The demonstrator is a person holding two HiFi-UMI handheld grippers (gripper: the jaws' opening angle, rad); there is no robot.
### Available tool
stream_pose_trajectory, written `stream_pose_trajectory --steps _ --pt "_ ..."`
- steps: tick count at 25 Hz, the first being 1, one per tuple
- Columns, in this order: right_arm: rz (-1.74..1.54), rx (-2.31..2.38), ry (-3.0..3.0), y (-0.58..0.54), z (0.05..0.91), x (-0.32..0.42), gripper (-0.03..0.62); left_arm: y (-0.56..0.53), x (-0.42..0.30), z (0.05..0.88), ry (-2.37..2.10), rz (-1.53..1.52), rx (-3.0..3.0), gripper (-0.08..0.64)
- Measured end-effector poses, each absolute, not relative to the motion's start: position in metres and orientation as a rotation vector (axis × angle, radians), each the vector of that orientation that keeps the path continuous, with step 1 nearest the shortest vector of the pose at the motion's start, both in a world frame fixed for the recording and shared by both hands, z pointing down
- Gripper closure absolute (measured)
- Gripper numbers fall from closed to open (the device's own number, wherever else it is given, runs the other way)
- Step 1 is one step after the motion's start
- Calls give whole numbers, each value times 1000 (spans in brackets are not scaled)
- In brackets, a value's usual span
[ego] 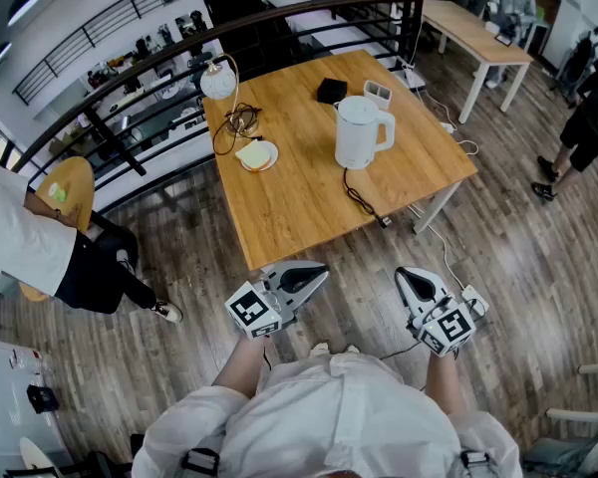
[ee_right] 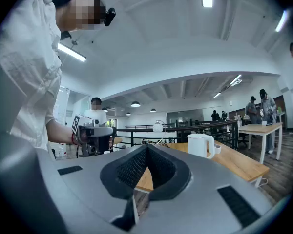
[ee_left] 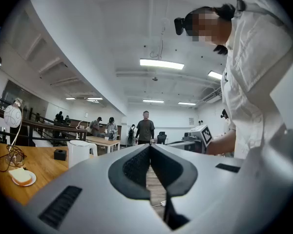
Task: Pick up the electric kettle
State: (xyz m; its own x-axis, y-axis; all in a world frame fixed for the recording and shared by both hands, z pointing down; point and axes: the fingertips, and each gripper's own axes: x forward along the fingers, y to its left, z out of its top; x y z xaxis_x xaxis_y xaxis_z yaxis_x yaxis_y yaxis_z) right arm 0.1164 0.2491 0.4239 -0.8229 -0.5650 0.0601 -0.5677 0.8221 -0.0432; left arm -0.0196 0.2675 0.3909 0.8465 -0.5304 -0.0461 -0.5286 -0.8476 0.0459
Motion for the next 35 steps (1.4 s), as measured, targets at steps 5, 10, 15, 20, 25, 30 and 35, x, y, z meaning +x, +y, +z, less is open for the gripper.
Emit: stream_pose_trajectory --steps 5,10,15,20,25,30,35 --pt "88 909 -2961 244 426 112 583 262 -22 393 -852 -102 2987 552" --pt "88 905 -2956 243 428 110 583 261 -22 397 -847 -95 2979 552" --pt "87 904 -2954 242 427 110 583 259 -21 395 -844 -102 2978 552" --pt "87 893 -2964 239 427 114 583 255 -19 394 -846 -110 2979 553" --pt "73 855 -2970 239 428 117 583 254 -12 395 -845 -99 2977 552" --pt "79 849 -2972 236 429 127 583 251 -2 394 -852 -95 2979 552" --pt "80 842 -2979 232 429 143 583 247 12 390 -878 -89 2978 552"
